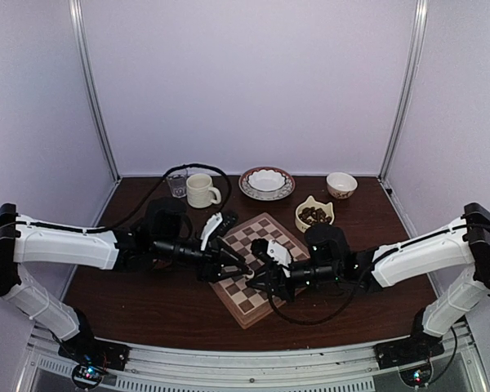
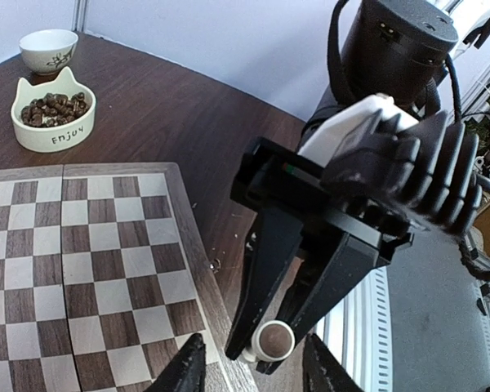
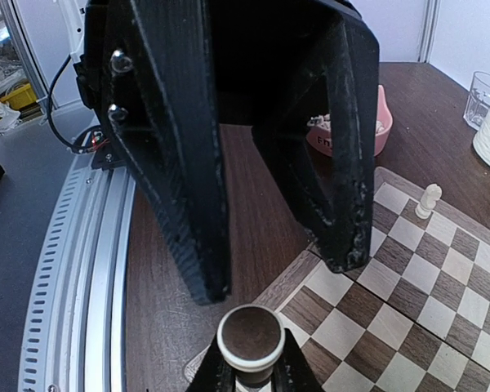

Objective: Set up the chess pieces on the board
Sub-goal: Pass from the right arm to the left

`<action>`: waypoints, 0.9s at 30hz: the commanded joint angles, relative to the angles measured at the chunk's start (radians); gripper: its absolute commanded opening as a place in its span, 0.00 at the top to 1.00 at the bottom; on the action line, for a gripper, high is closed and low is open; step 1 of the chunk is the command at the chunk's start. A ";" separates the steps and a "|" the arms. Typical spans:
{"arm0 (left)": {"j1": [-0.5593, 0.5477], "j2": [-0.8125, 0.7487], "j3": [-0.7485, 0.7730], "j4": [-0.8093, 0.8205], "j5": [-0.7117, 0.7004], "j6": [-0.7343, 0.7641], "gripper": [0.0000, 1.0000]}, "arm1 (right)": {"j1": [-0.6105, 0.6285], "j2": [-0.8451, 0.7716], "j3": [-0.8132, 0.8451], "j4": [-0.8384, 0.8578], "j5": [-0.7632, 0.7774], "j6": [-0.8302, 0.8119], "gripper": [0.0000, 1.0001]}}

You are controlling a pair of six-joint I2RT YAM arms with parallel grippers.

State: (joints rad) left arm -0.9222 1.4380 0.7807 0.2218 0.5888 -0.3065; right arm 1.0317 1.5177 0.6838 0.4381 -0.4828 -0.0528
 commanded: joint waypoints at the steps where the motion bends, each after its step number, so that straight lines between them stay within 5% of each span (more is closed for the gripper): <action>1: -0.017 0.016 0.005 0.078 0.017 0.022 0.61 | -0.001 0.015 0.030 0.017 -0.032 0.014 0.86; 15: -0.030 0.065 0.039 0.048 0.024 0.033 0.65 | 0.000 0.018 0.036 0.027 -0.017 0.048 0.87; 22: -0.032 0.073 0.042 0.049 0.017 0.033 0.83 | 0.000 0.019 0.040 0.024 -0.015 0.050 0.86; 27: -0.031 0.070 0.043 0.055 0.006 0.016 0.88 | 0.000 0.013 0.027 0.039 0.012 0.053 0.76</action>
State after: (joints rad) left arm -0.9501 1.4998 0.7971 0.2379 0.6044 -0.2840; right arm 1.0309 1.5280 0.6971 0.4385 -0.4942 -0.0116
